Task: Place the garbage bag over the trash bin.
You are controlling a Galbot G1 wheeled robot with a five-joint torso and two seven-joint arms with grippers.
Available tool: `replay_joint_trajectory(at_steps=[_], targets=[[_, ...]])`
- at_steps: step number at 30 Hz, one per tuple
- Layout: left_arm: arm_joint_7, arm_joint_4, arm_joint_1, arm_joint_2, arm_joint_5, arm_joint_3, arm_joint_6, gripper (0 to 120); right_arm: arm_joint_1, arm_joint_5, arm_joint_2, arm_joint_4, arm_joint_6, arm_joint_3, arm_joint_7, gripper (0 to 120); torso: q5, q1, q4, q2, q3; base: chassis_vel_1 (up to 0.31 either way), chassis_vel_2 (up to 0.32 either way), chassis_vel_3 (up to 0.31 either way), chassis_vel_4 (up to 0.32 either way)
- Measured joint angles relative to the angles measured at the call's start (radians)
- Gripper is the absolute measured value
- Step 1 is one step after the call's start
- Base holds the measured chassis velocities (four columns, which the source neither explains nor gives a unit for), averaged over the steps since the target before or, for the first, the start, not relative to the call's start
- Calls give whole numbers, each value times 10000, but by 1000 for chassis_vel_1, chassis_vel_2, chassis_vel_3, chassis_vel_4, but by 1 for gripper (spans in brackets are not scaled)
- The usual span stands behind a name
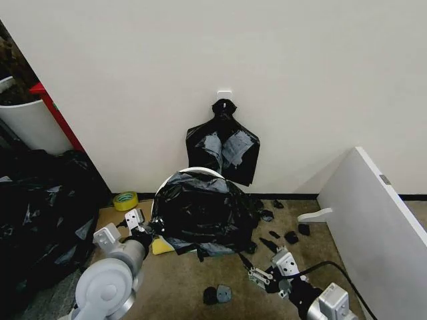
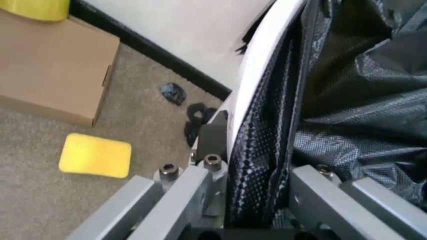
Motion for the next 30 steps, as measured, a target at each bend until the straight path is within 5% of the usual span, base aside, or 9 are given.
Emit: replay_joint_trajectory(at_steps=[3,17,23,27,30], targets=[[-106,102,-118,11,-101,82,53,1,-180,-358,93,1,573,-63,-440,97,0,0,0,0,0,0,0,0,0],[-297,165,-416,56,-192,444,273,1,665,-1408,230,26,1962,-1421,-2090,100,1,0,1,0,0,0,0,0,0],[-298,102,-345,24,-185,441,312,1,860,-1511,186,8,1964,-1716,-2184,90,1,0,0,0,0,0,0,0,0],[-298,-19,-264,-17,-185,424,347,1,1055,-2172,44,-445,2001,-2105,-2317,67,2,0,0,0,0,0,0,0,0],[-298,-57,-241,-17,-183,406,352,1,1097,-2267,-4,-538,2007,-2141,-2315,62,1,0,-1,0,0,0,0,0,0]])
